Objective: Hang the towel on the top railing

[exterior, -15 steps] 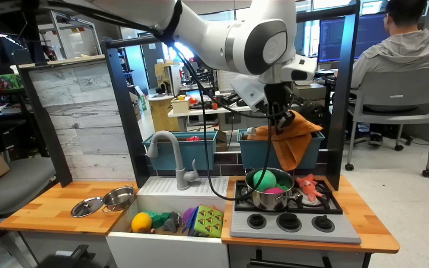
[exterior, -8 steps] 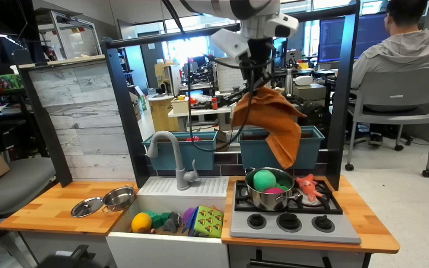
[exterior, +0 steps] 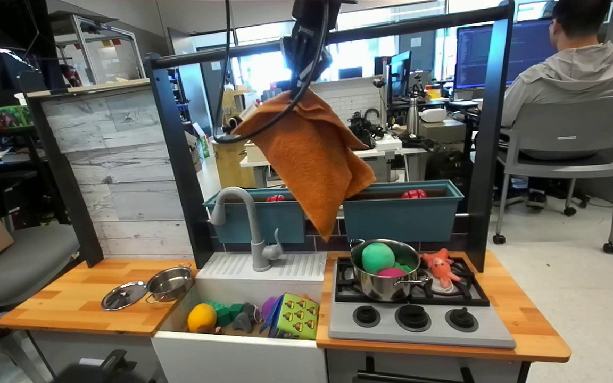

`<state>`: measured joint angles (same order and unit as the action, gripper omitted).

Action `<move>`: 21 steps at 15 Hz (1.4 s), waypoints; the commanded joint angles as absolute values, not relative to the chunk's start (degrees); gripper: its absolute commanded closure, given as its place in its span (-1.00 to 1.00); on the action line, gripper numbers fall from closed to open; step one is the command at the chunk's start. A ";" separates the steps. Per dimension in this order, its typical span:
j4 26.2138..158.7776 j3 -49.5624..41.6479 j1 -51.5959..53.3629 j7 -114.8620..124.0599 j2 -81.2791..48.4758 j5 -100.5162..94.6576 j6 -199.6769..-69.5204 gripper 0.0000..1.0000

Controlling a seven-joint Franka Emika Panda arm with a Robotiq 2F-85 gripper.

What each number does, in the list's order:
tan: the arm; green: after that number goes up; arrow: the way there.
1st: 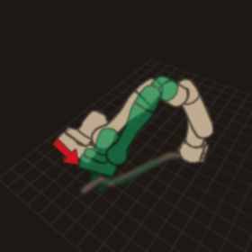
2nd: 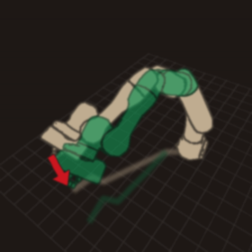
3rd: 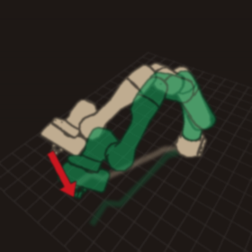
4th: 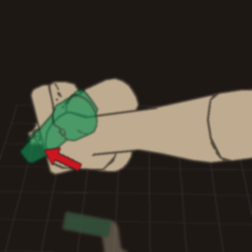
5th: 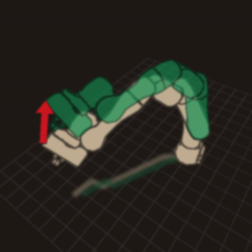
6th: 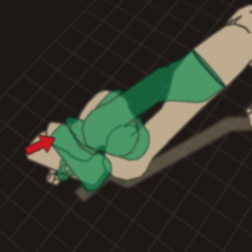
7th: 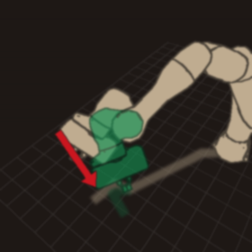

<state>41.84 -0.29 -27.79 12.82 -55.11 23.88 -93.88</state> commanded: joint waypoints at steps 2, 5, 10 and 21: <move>53.66 0.57 -27.97 8.14 -42.76 23.36 -79.29 0.98; 59.08 0.35 -27.28 5.41 -35.91 21.78 -68.62 0.98; 68.54 0.61 -25.22 -3.28 -22.58 19.85 -75.06 0.98; 63.99 3.51 -21.42 0.94 -7.35 32.30 -91.57 0.98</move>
